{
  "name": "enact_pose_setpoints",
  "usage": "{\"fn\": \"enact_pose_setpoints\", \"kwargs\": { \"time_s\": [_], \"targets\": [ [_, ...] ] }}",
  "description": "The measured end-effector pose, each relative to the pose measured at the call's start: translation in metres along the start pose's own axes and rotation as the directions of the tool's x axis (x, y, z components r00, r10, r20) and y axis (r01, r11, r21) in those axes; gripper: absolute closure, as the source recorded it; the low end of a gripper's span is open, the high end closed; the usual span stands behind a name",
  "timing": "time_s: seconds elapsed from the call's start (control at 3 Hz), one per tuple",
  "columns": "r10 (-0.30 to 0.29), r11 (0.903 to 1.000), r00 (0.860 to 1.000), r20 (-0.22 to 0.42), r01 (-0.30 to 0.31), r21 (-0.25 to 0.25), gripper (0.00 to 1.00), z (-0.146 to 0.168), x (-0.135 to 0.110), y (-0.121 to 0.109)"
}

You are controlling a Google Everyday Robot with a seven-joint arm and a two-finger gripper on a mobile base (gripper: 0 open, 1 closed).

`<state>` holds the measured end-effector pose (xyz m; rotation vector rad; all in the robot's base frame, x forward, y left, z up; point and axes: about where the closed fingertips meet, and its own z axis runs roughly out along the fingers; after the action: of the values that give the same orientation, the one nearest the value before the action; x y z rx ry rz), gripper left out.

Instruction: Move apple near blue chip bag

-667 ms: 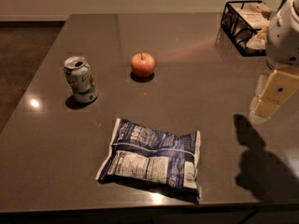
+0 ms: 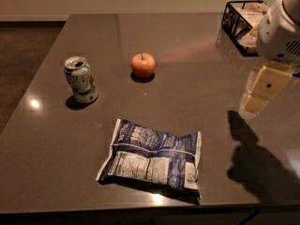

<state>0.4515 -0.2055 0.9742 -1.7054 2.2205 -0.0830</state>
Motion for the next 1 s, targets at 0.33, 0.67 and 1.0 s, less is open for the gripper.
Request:
{"fn": "enact_pose_setpoints", "kwargs": {
  "time_s": [0.33,0.67,1.0],
  "targets": [
    [0.003,0.9999,0.999,0.032,-0.003,-0.014,0.0,0.02,-0.024,-0.015],
    [0.027,0.9985,0.996,0.09,-0.022,-0.05,0.0,0.048,-0.051,-0.03],
    [0.049,0.9956,0.988,0.146,-0.037,-0.087,0.0,0.08,-0.082,-0.044]
  ]
}}
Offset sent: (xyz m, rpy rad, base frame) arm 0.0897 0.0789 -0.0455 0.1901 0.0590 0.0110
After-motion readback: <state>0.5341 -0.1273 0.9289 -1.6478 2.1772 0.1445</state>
